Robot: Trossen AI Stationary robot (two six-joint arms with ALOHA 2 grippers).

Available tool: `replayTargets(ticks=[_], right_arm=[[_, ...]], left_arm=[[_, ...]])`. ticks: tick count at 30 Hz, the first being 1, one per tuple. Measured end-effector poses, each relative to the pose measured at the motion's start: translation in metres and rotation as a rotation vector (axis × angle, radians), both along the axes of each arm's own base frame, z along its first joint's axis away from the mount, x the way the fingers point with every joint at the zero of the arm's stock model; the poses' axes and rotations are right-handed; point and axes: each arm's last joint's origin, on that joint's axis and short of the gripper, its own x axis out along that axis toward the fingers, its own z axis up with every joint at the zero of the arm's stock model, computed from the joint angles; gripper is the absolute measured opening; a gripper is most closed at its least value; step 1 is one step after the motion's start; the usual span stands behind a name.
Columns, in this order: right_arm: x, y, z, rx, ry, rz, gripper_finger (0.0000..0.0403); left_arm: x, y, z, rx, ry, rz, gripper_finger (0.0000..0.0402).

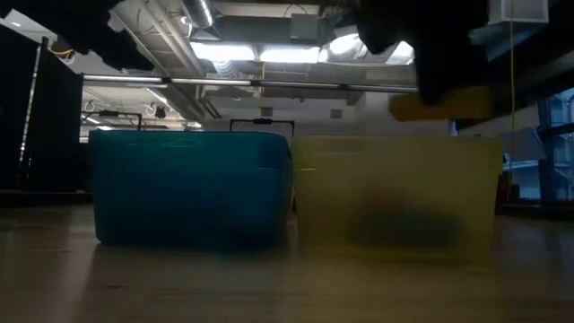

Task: Sort blocks by size
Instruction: Put the yellow rectangular block into the blue bin

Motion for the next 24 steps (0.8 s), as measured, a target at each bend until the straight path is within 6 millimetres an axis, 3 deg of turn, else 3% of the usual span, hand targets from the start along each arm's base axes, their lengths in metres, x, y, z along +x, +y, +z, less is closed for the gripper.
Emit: replayTargets(ticks=[5, 13, 24], right_arm=[[0.020, 0.002, 0.006, -0.062, -0.243, -0.030, 0.0115], [0.060, 0.011, 0.014, -0.173, -0.656, 0.077, 0.0116], [0.086, 0.010, -0.012, -0.252, -0.732, 0.097, 0.0117]], left_arm=[[-0.013, -0.001, 0.007, -0.012, -0.086, 0.008, 0.0194], [-0.030, -0.003, 0.013, -0.017, -0.193, 0.012, 0.0194], [-0.040, -0.006, -0.020, -0.100, -0.322, -0.042, 0.0194]])
